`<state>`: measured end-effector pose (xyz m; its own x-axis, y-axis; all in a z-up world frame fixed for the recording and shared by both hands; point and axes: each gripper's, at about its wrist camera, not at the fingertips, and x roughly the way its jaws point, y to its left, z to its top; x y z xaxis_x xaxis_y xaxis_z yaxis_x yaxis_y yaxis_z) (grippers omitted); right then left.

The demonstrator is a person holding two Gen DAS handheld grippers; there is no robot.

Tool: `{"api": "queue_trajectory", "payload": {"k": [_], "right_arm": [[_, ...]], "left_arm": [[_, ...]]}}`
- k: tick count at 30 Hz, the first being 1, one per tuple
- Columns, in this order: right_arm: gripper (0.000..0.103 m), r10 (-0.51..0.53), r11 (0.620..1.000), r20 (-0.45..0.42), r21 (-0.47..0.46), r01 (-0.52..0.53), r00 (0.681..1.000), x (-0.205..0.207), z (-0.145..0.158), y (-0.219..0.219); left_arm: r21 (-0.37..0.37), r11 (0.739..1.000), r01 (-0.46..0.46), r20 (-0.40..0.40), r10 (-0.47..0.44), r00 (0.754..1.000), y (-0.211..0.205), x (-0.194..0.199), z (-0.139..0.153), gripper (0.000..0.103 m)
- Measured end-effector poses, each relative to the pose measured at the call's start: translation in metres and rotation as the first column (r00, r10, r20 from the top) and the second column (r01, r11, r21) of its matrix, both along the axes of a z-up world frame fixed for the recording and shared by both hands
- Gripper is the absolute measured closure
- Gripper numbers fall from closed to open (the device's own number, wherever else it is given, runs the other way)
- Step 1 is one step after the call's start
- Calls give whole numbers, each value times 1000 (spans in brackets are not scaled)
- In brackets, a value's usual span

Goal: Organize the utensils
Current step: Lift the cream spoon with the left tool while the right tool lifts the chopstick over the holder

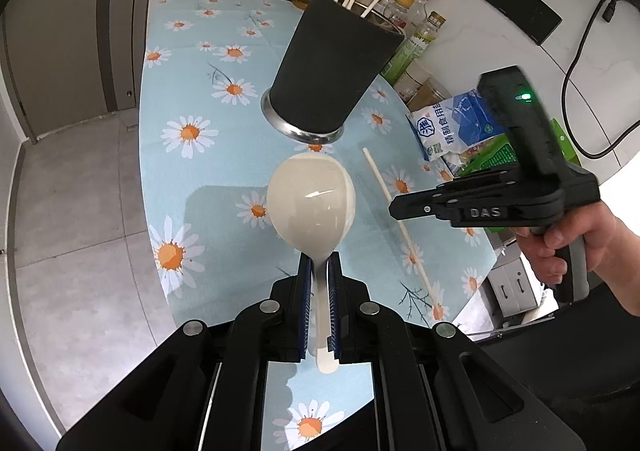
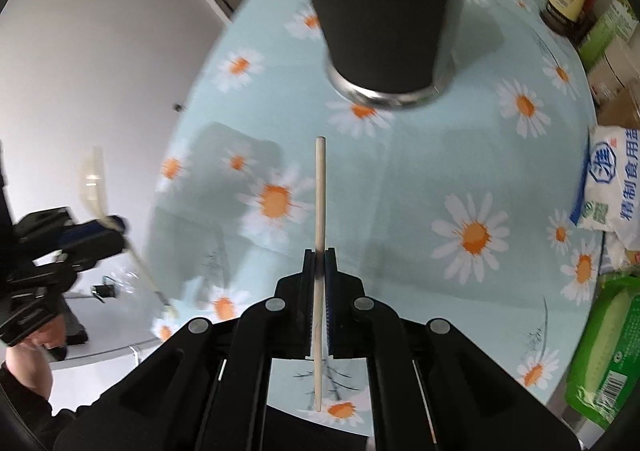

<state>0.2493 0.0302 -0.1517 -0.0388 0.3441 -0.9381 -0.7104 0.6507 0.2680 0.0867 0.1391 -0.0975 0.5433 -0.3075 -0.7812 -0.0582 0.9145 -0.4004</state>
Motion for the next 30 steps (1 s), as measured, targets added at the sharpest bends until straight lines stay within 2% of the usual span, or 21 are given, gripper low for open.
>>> {"api": "queue_trajectory", "payload": {"k": [5,14,30], "right_arm": [[97,13,989,6,145,-13,1000,-2,22,-16],[97,37,932,42,358,-49,998,-2,64,-42],[97,-31,808,99,588,-34,995,42,113,-69]], "left_arm": [[38,999,-12,16,12,1000,-8,7,10,96],[84,996,-27,61,22,998,-24,32,37,96],[114,992,-59,172,38,984,-38,89,87,96]]}}
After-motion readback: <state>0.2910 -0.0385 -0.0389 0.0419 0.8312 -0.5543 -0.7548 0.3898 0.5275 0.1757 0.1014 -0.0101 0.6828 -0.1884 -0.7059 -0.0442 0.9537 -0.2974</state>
